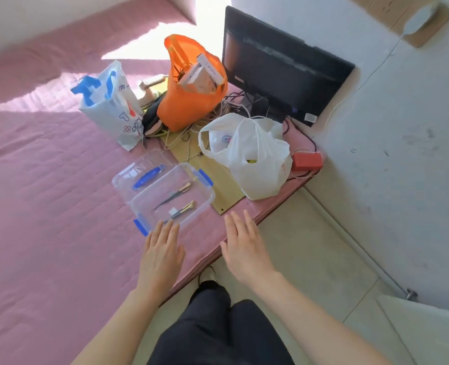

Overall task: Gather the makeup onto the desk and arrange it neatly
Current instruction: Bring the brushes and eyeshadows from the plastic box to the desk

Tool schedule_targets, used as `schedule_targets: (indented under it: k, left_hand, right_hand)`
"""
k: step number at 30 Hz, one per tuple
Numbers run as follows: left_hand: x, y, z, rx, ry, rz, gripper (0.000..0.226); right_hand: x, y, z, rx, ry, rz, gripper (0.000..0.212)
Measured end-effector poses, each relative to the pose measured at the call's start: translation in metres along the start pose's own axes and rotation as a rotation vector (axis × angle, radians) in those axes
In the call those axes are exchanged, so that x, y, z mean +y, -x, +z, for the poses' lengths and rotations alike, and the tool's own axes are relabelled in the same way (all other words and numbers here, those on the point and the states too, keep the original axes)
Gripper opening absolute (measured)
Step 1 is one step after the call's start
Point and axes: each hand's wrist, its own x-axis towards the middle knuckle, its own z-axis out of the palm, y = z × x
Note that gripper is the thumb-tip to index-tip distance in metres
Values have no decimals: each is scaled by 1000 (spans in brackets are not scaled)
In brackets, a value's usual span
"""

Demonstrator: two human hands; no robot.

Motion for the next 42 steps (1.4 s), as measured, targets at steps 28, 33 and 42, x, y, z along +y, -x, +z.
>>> schedule_targets:
  k: [28, 33, 42]
  left_hand:
    - [-101, -191, 185, -18, 274, -318, 48]
    - [-126, -220, 226, -82, 249, -319, 52]
    - [-145, -239, 260, -167, 293, -394, 60]
  right_hand:
    - [21, -302, 169, -254, 262, -623, 58]
    - [12, -329, 213, -362, 336, -679, 36]
    - [-8, -365, 250, -537, 413, -837, 29]
